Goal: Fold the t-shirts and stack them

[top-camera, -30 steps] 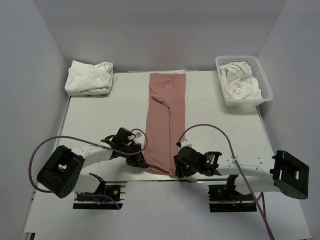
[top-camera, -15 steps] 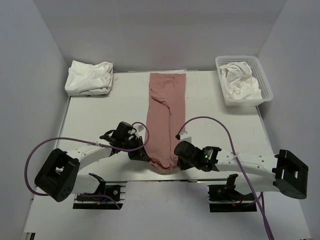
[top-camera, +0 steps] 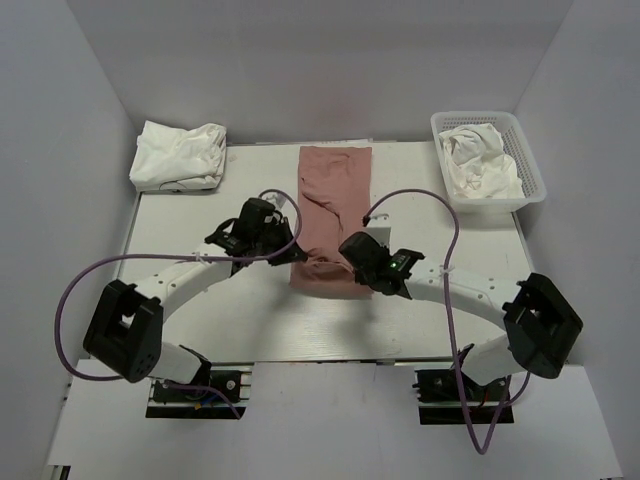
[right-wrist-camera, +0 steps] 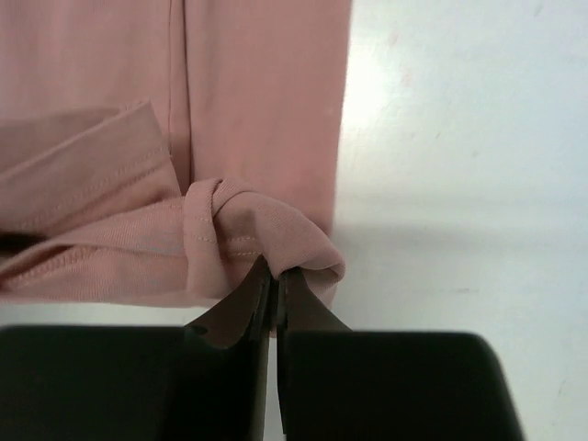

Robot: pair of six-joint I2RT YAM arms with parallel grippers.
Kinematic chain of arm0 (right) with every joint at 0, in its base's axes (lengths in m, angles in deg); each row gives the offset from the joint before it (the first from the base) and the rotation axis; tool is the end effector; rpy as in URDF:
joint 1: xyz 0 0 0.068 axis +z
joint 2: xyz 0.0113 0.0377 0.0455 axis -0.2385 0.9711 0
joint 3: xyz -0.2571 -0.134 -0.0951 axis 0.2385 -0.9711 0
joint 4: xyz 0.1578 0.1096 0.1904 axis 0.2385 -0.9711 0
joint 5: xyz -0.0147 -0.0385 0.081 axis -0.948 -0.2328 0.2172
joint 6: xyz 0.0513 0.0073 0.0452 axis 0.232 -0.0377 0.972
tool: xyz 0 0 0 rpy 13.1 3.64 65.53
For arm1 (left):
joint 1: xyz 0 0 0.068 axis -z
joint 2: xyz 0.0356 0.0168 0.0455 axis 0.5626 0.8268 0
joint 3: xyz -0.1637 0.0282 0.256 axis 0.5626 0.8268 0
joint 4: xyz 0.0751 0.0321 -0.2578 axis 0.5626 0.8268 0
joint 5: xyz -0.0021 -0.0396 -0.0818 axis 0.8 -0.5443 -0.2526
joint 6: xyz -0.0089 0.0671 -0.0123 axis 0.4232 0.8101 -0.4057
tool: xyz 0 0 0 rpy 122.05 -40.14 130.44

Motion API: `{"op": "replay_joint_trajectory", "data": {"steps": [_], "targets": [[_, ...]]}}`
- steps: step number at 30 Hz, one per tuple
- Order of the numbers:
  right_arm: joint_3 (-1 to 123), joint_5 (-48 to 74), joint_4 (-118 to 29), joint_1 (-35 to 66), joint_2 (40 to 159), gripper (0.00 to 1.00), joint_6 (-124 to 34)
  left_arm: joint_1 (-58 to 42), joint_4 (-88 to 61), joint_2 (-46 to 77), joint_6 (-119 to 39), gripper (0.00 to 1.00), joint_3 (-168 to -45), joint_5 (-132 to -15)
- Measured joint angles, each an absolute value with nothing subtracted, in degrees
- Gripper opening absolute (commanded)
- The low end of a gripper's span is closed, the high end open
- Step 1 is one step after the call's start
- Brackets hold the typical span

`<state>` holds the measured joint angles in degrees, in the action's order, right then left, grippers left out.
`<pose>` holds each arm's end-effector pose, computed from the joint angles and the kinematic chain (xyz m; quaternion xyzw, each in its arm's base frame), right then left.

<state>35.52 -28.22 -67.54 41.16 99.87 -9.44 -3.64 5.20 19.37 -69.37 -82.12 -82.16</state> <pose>0.1938 0.2229 0.2301 -0.0119 0.9160 0.0387 0.3991 0.2484 -0.1657 0.2332 -0.0262 0.9217 -0.3221 0.2145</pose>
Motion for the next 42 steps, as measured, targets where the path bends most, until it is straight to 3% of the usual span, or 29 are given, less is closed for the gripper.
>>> {"op": "replay_joint_trajectory", "data": {"steps": [11, 26, 27, 28, 29, 30, 31, 33, 35, 37, 38, 42], "targets": [[44.4, -29.1, -59.2, 32.3, 105.7, 0.0, -18.2, -6.2, 4.8, 33.0, -68.9, 0.0, -97.6, -72.7], [57.9, -25.2, -54.6, 23.8, 122.5, 0.0, -25.4, -10.8, 2.3, 51.5, -67.6, 0.02, -112.1, -73.6], [58.8, -25.2, -54.6, 23.3, 124.0, 0.0, -25.6, -10.9, 2.2, 53.1, -67.4, 0.09, -113.6, -73.5], [59.7, -25.2, -54.4, 22.8, 125.2, 0.01, -25.7, -11.2, 2.5, 54.8, -67.1, 0.25, -115.5, -73.5], [60.5, -25.2, -54.3, 22.4, 126.4, 0.1, -25.9, -11.4, 2.8, 56.5, -67.0, 0.56, -117.5, -73.5], [61.2, -25.2, -54.4, 22.0, 127.5, 0.36, -26.1, -11.6, 2.8, 57.9, -66.4, 0.61, -119.1, -73.5], [62.1, -25.2, -54.4, 21.6, 128.7, 0.42, -26.2, -11.8, 3.3, 59.4, -66.7, 0.7, -121.1, -73.5], [64.3, -25.0, -54.6, 21.0, 130.6, 0.53, -27.2, -12.3, 4.5, 61.1, -66.4, 1.0, -124.0, -73.5], [65.8, -24.7, -54.6, 20.6, 131.3, 0.56, -28.3, -13.0, 5.6, 61.1, -66.4, 1.0, -124.8, -73.3], [66.1, -24.4, -54.2, 20.5, 130.6, 0.86, -29.1, -13.4, 5.8, 59.7, -66.4, 1.0, -124.2, -73.1], [65.5, -24.1, -54.0, 20.6, 129.6, 0.9, -29.5, -13.6, 5.4, 58.2, -66.4, 1.0, -122.7, -72.9], [58.1, -19.8, -50.8, 20.6, 121.6, 0.9, -30.5, -14.2, 4.7, 47.5, -66.5, 1.0, -111.9, -71.5]]}}
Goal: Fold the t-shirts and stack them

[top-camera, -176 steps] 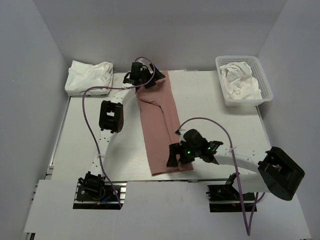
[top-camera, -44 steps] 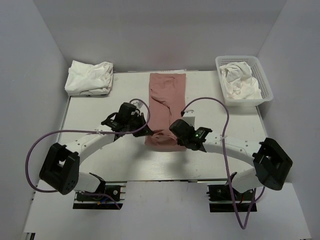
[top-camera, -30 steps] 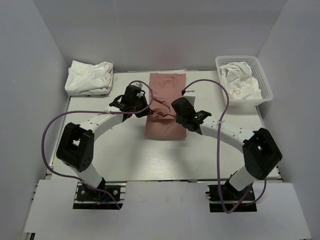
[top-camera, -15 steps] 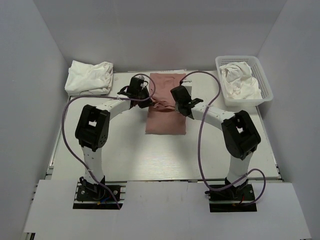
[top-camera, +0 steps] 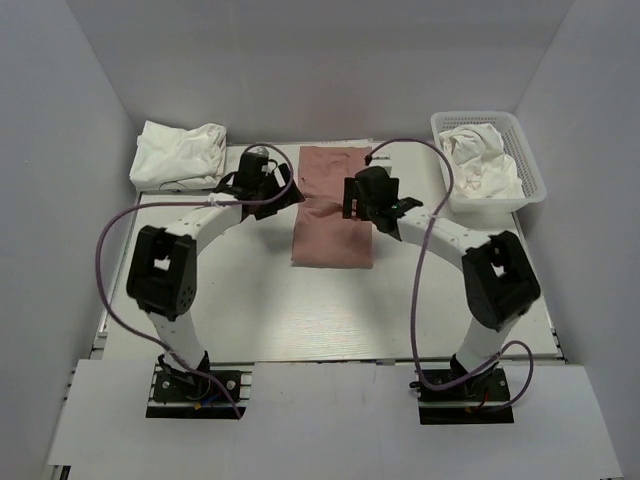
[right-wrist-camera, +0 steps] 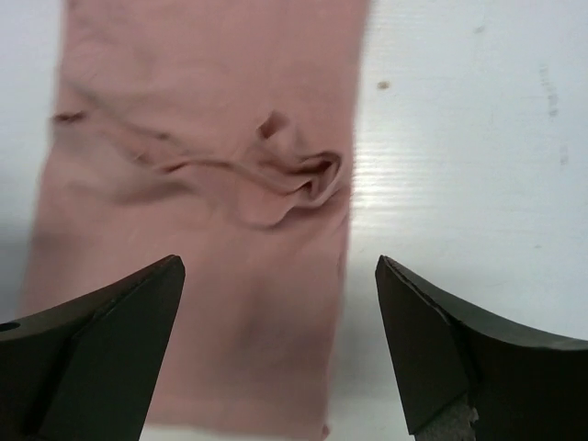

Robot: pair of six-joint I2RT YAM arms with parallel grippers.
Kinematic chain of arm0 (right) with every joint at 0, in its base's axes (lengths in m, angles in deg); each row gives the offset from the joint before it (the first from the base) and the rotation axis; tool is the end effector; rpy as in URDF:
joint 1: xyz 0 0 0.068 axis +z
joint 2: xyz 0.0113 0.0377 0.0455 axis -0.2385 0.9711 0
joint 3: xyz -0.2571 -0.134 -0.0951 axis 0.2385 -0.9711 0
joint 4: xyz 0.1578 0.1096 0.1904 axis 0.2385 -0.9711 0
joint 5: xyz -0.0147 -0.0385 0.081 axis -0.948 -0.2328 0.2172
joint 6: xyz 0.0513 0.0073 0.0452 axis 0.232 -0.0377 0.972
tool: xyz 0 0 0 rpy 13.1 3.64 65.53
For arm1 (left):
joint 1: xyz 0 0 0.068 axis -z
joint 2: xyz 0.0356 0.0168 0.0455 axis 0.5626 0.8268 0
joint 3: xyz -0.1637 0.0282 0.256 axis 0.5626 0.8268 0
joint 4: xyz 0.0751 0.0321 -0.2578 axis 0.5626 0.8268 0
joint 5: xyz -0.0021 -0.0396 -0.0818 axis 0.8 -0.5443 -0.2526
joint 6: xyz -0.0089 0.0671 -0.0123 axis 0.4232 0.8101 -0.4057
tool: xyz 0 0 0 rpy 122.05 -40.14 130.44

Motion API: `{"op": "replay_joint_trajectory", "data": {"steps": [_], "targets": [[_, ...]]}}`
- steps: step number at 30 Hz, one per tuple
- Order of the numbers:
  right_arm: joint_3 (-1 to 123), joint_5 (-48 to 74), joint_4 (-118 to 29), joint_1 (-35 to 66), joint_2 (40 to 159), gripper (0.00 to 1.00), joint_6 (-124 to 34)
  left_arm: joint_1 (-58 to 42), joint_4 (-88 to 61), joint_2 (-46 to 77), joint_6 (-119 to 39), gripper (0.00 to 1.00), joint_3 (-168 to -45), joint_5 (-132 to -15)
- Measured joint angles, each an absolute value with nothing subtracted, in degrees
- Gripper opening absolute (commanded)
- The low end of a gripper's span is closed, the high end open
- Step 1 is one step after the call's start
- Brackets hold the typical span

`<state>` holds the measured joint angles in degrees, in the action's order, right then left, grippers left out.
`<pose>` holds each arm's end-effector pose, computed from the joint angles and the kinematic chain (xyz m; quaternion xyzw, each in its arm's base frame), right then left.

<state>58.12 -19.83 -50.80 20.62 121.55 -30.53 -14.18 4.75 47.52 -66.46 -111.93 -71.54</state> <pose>0.3733 0.2272 0.2536 -0.0025 0.8781 0.0329 0.4773 0.4203 -0.1599 0.2349 -0.1202 0.9147 -0.2292 0.3103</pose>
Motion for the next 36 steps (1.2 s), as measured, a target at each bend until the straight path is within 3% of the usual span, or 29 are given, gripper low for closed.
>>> {"op": "replay_joint_trajectory", "data": {"steps": [6, 14, 23, 28, 31, 36], "targets": [[48.8, -7.7, -45.1, 20.8, 112.8, 0.9, -31.4, -13.8, 3.7, 33.4, -66.7, 1.0, -100.1, -70.7], [51.5, 2.2, -41.0, 21.2, 123.0, 0.9, -31.1, -13.7, 5.8, 23.0, -67.4, 1.0, -85.2, -70.8], [74.9, -8.0, -40.2, 20.7, 142.6, 0.9, -32.7, -13.7, 9.2, 13.6, -67.6, 1.0, -79.9, -71.0], [84.4, -9.8, -41.2, 19.4, 146.0, 0.9, -33.4, -13.7, 8.8, 12.8, -67.3, 1.0, -79.6, -71.7], [79.6, -9.6, -41.9, 18.8, 141.8, 0.9, -33.8, -13.5, 6.4, 15.2, -66.8, 1.0, -79.7, -72.8], [53.6, -6.9, -42.6, 18.5, 120.5, 0.9, -30.5, -13.1, 2.6, 25.1, -65.9, 1.0, -81.9, -76.7]]}}
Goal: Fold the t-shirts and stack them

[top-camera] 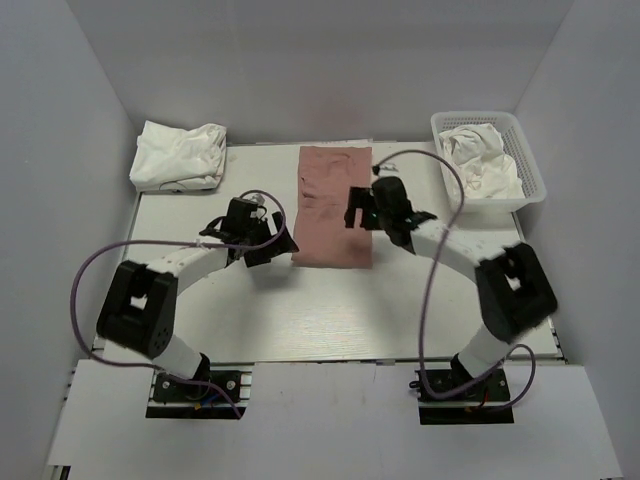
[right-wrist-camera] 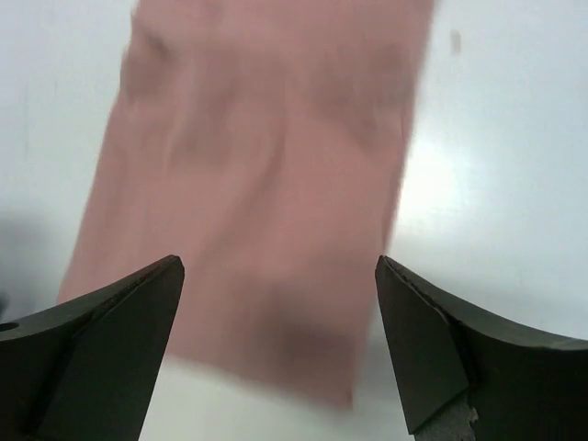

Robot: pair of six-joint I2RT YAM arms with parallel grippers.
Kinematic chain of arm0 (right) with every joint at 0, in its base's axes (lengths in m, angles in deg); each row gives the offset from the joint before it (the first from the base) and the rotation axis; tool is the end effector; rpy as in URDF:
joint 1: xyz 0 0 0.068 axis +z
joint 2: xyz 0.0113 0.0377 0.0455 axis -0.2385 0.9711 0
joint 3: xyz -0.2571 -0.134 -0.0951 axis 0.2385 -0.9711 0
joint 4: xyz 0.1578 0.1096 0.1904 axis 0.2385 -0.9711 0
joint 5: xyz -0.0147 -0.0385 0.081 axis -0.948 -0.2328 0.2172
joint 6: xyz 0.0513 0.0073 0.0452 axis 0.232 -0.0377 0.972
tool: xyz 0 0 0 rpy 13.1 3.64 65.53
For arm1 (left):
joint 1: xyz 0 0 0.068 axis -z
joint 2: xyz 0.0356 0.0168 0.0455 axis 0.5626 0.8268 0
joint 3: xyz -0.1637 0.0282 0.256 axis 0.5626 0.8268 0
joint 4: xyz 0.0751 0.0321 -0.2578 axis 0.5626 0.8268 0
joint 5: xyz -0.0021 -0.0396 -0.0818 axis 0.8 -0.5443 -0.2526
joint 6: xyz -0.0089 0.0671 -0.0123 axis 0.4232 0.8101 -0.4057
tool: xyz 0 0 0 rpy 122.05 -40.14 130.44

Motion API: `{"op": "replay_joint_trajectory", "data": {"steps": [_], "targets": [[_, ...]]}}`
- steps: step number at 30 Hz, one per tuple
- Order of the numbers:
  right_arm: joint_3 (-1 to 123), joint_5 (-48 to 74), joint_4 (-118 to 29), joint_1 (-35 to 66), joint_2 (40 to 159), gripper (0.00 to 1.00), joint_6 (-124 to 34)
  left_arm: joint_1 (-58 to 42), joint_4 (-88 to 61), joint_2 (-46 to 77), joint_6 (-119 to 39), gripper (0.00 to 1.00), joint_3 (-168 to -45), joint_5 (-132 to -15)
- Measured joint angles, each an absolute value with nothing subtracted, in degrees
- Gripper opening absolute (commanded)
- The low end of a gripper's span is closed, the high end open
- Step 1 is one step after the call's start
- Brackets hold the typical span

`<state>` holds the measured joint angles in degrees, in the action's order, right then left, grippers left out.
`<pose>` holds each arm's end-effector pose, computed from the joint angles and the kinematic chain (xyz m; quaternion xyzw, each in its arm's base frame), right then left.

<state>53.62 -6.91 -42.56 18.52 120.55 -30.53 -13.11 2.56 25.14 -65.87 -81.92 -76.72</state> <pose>0.3742 0.2229 0.2459 -0.0319 0.8708 0.1347 0.4718 0.2884 -0.1233 0.2061 -0.0961 0.9318 -0.2463 0.2486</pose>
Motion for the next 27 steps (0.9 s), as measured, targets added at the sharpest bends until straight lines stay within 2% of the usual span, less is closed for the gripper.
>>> {"op": "replay_joint_trajectory", "data": {"steps": [4, 6, 9, 10, 12, 13, 14, 18, 19, 21, 22, 23, 27], "targets": [[33.6, -3.0, -40.5, 18.5, 101.3, 0.9, -26.3, -13.1, -0.3, 33.9, -65.0, 1.0, -84.4, -80.5], [28.8, -1.0, -40.5, 18.5, 96.7, 0.9, -25.0, -13.2, -1.8, 37.5, -64.9, 0.97, -86.0, -82.9], [25.7, 1.3, -40.6, 18.5, 95.2, 0.9, -23.5, -13.1, -4.5, 40.9, -64.4, 0.81, -88.6, -85.2], [25.1, 1.7, -40.7, 18.5, 95.2, 0.9, -23.2, -13.1, -5.2, 41.7, -64.2, 0.67, -88.9, -86.1], [23.7, 2.3, -40.7, 18.5, 95.2, 0.9, -22.2, -13.1, -5.8, 42.9, -63.7, 0.51, -89.0, -87.3], [23.3, 2.3, -40.8, 18.5, 95.2, 0.9, -21.8, -13.0, -5.9, 43.4, -63.6, 0.39, -88.9, -87.8], [22.9, 2.3, -40.9, 18.5, 95.2, 0.9, -21.5, -12.9, -6.3, 43.5, -63.7, 0.36, -88.4, -88.3], [22.8, 2.4, -40.5, 18.4, 95.7, 0.9, -20.4, -12.7, -7.2, 43.0, -63.2, 0.36, -86.2, -89.3], [22.8, 2.4, -40.4, 18.4, 96.2, 0.9, -20.3, -12.7, -7.4, 42.7, -63.2, 0.28, -85.7, -89.4], [22.8, 2.6, -40.1, 18.4, 97.7, 0.9, -19.7, -12.7, -8.0, 42.3, -63.2, 0.23, -84.6, -89.6], [22.8, 2.7, -39.9, 18.4, 98.5, 0.9, -19.5, -12.7, -8.3, 42.3, -63.2, 0.08, -84.1, -90.0], [22.8, 2.9, -39.7, 18.4, 99.6, 0.9, -19.3, -12.7, -8.4, 42.3, -63.4, 0.0, -84.0, -90.3], [23.3, 3.6, -39.8, 18.4, 103.3, 0.89, -18.9, -12.7, -8.7, 42.3, -63.2, 0.0, -83.8, -91.4]]}}
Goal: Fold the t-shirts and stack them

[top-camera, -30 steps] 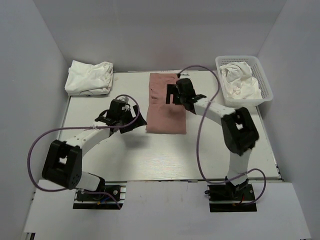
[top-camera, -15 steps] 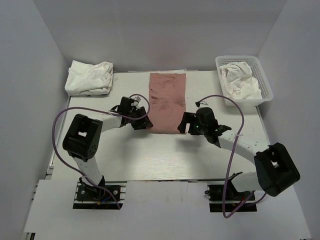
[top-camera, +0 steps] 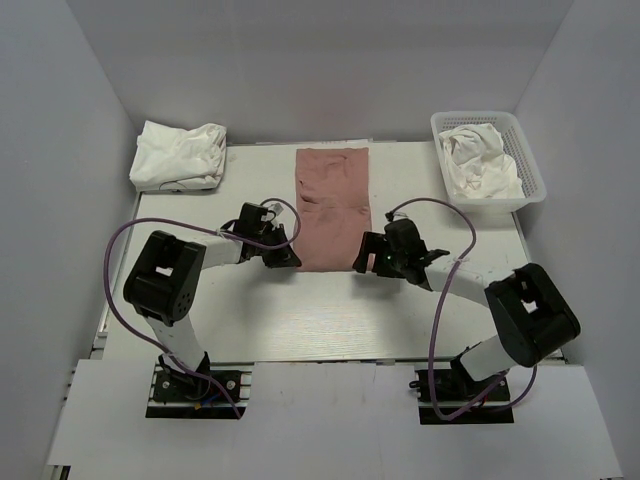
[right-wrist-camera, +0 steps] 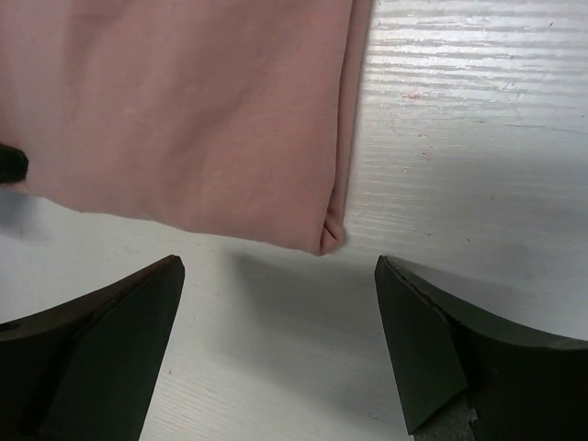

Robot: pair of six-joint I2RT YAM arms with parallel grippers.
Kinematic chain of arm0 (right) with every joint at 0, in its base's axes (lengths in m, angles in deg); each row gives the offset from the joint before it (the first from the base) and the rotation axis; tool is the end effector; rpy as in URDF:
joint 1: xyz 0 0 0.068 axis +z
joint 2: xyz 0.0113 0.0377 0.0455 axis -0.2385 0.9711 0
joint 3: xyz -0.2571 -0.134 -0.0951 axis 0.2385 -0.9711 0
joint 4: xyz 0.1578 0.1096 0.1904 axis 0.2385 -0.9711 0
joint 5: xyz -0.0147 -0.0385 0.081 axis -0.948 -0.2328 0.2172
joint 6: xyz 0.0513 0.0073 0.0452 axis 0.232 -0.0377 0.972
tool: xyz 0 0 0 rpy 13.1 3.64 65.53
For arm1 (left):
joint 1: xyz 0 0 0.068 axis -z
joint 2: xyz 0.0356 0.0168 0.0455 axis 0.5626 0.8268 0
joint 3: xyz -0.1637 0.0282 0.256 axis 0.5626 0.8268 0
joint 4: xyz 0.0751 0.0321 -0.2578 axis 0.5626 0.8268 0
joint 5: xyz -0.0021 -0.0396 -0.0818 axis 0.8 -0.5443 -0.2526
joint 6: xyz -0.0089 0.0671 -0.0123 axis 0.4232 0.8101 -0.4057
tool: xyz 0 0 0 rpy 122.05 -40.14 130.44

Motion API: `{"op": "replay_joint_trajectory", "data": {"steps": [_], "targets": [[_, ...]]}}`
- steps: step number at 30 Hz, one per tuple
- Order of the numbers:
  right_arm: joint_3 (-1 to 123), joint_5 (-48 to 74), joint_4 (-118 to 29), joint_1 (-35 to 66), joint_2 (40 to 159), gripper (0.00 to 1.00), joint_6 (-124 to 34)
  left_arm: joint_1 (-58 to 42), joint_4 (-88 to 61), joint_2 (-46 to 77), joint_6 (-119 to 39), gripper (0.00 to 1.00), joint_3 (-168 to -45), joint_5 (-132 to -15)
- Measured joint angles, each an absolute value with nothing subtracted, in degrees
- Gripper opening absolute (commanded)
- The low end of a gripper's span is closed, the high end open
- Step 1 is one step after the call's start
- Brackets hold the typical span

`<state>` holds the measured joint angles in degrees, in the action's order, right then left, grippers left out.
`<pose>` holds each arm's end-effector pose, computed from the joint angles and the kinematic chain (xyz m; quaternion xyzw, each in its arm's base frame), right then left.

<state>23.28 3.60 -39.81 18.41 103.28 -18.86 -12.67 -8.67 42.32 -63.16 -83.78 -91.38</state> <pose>0.2602 0.1620 0.1786 0.0125 0.9146 0.2065 0.3473 0.3222 -0.1537 0.1397 -0.0347 0.9296 -0.3297 0.1612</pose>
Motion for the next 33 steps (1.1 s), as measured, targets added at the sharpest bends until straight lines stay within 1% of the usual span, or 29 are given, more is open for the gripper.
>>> {"op": "replay_joint_trajectory", "data": {"steps": [1, 2, 3, 4, 5, 6, 8, 9, 11, 12, 16, 20, 23, 28, 30, 33], "targets": [[23.4, 3.7, -39.7, 18.4, 104.0, 0.87, -18.8, -12.7, -8.7, 42.3, -63.1, 0.0, -83.7, -91.4], [23.6, 3.8, -39.4, 18.4, 104.5, 0.82, -18.8, -12.7, -8.9, 42.3, -63.2, 0.0, -83.6, -91.6], [24.1, 3.7, -39.4, 18.4, 105.0, 0.8, -18.8, -12.7, -9.1, 42.2, -63.2, 0.0, -83.4, -91.6], [24.7, 3.8, -39.3, 18.4, 105.7, 0.8, -18.8, -12.7, -9.2, 42.1, -63.1, 0.0, -83.3, -91.7], [25.2, 3.7, -39.1, 18.3, 106.5, 0.76, -18.7, -12.7, -9.2, 42.0, -63.0, 0.0, -83.2, -91.7], [25.8, 3.7, -38.8, 18.3, 107.2, 0.59, -18.8, -12.7, -9.3, 41.8, -63.0, 0.0, -82.9, -91.6], [26.7, 3.7, -38.4, 18.3, 108.9, 0.42, -19.2, -12.7, -9.2, 41.3, -62.8, 0.0, -82.4, -91.6], [26.9, 3.6, -38.4, 18.3, 109.5, 0.25, -19.3, -12.7, -9.1, 41.1, -62.7, 0.0, -82.3, -91.7], [27.2, 3.9, -38.5, 18.3, 110.3, 0.15, -19.3, -12.7, -9.1, 40.9, -62.7, 0.0, -82.3, -91.9], [27.2, 4.0, -38.5, 18.3, 110.3, 0.09, -19.4, -12.6, -9.1, 40.7, -62.7, 0.0, -82.3, -92.1], [26.6, 4.0, -39.4, 18.4, 108.0, 0.0, -19.2, -12.5, -8.9, 38.2, -62.7, 0.0, -81.2, -92.7], [23.9, 6.7, -41.4, 18.5, 100.8, 0.0, -19.7, -11.2, -7.6, 31.2, -62.9, 0.0, -77.9, -92.6], [22.9, 9.6, -45.0, 19.0, 94.7, 0.0, -20.3, -9.3, -5.9, 22.3, -63.6, 0.0, -74.8, -92.4], [23.0, 12.6, -52.1, 20.2, 85.1, 0.0, -21.1, -7.4, -3.5, 9.4, -65.2, 0.0, -72.9, -91.7], [24.3, 12.6, -55.5, 20.3, 82.5, 0.0, -21.5, -7.2, -3.4, 6.7, -65.8, 0.0, -73.0, -91.4], [27.7, 12.5, -58.2, 20.3, 82.0, 0.0, -22.0, -7.1, -2.3, 5.7, -66.4, 0.0, -74.3, -90.1]]}}
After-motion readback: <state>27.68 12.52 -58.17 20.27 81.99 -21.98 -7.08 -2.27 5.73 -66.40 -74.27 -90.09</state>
